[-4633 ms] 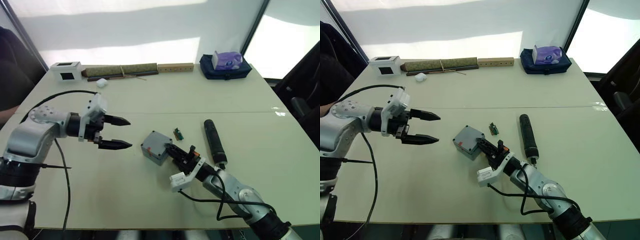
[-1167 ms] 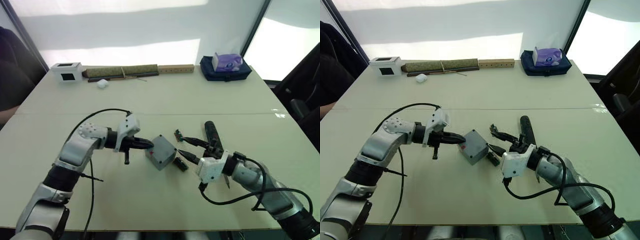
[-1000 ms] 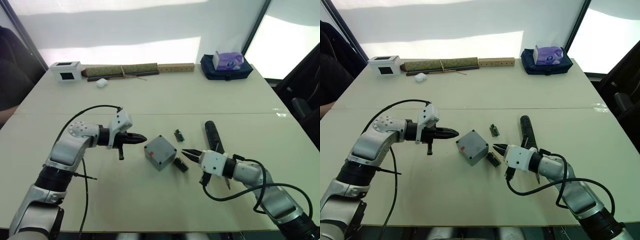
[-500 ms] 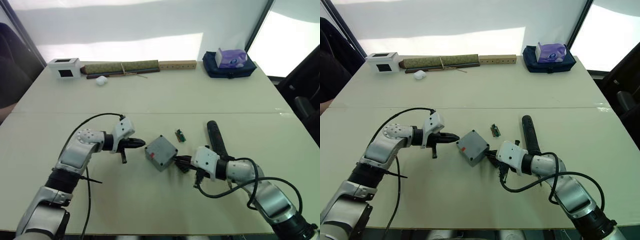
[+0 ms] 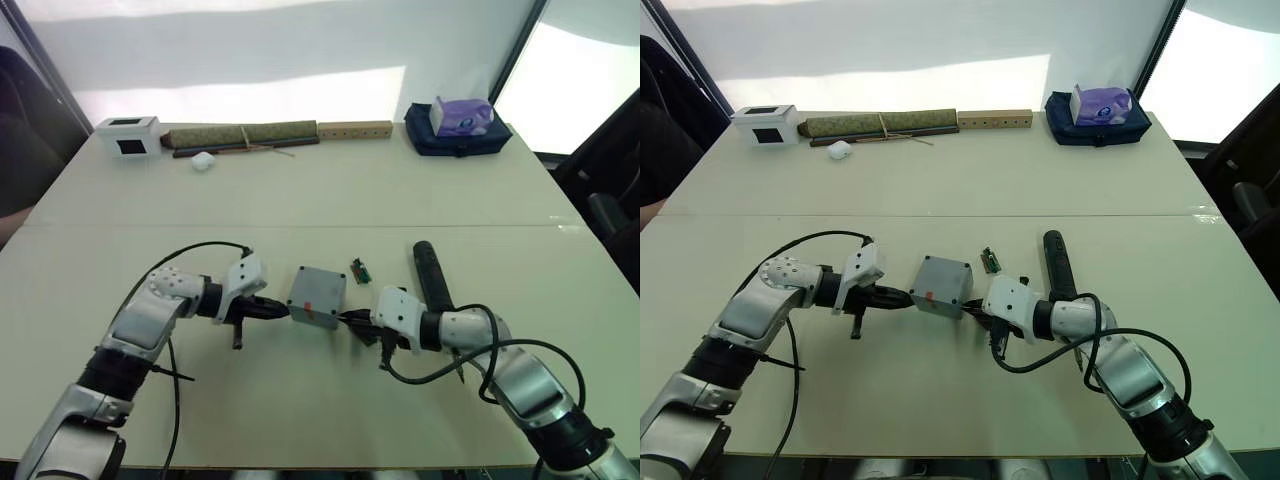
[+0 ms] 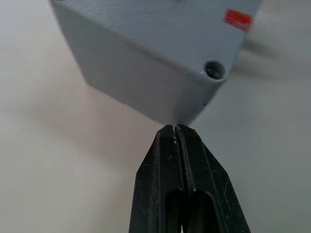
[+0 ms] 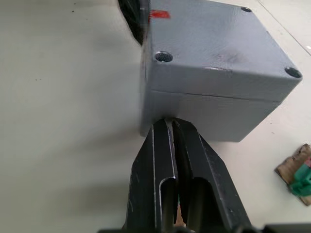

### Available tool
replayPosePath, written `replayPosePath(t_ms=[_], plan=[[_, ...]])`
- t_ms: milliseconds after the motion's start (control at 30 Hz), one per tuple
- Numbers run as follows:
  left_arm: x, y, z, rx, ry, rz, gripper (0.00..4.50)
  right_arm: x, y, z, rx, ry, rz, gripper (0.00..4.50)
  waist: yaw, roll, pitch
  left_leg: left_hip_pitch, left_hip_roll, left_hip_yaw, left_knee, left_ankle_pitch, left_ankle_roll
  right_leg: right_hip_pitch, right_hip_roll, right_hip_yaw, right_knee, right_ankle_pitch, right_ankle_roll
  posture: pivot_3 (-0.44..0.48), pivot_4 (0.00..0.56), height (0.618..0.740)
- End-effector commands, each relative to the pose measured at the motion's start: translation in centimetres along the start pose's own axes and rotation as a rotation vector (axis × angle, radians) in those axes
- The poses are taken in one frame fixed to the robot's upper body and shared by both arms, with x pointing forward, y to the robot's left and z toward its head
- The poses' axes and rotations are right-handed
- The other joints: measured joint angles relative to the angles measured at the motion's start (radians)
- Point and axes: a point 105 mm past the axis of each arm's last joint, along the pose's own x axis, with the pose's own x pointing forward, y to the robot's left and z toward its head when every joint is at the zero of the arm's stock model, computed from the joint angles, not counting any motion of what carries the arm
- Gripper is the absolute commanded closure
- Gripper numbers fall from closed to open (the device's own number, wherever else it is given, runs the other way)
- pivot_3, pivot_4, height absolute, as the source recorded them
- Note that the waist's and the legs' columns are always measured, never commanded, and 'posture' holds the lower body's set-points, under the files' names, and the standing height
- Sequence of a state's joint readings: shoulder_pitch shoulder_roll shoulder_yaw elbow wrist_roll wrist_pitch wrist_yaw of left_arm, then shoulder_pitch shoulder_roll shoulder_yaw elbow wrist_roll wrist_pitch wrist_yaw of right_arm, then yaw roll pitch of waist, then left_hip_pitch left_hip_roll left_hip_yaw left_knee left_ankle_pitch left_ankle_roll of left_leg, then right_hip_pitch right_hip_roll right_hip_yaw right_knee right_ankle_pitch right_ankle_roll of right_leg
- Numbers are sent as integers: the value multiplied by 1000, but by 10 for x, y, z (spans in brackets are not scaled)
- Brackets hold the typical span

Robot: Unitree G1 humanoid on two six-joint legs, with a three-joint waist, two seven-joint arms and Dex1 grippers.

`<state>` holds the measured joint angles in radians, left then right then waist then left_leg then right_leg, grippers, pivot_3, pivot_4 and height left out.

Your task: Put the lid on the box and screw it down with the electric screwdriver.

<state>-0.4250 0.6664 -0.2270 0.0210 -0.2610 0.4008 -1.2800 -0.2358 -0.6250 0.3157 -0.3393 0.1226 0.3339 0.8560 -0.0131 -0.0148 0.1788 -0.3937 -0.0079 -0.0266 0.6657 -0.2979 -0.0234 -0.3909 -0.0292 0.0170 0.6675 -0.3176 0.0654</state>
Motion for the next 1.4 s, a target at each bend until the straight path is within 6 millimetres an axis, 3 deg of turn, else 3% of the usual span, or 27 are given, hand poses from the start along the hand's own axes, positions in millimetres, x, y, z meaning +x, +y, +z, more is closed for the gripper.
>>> replayPosePath(t_ms=[33,167,433,667,800,1000,1200,1400], plan=[[-2,-7,14,41,-37,-18,4500,6,1,11,-30,-47,31,4406,0,0,0,0,0,0,0,0,0,0,0,0,0,0,0,0,150,740],[-4,-8,16,37,-41,-8,4500,9,-1,10,-38,-46,47,4406,-1,0,0,0,0,0,0,0,0,0,0,0,1,0,0,0,150,740],[-30,-24,16,45,8,-24,4500,6,-11,6,-65,-17,44,4406,-1,0,0,1,0,0,0,0,0,0,0,0,1,0,0,0,150,740],[-43,-1,13,73,39,74,4500,-8,-20,5,-61,-2,-10,4406,2,0,0,1,0,0,1,0,0,0,0,-1,2,1,-1,0,150,740],[-33,26,25,110,-7,150,4500,-10,-23,5,-54,-1,-35,4406,5,0,0,1,0,0,1,0,0,0,0,0,3,1,-1,0,150,740],[-17,47,33,144,-27,162,4500,-7,-26,9,-52,-5,-53,4406,-2,0,0,1,-1,1,2,0,0,0,1,0,5,1,0,0,150,740],[-3,47,32,163,-25,117,4500,-2,-29,12,-48,-12,-63,4406,-1,0,0,1,0,1,3,1,-1,-2,2,1,7,1,0,0,150,740],[-2,38,29,154,-18,64,4500,5,-29,15,-13,-32,-41,4406,0,0,0,1,0,1,4,1,-2,-2,1,1,10,1,0,0,150,740]])
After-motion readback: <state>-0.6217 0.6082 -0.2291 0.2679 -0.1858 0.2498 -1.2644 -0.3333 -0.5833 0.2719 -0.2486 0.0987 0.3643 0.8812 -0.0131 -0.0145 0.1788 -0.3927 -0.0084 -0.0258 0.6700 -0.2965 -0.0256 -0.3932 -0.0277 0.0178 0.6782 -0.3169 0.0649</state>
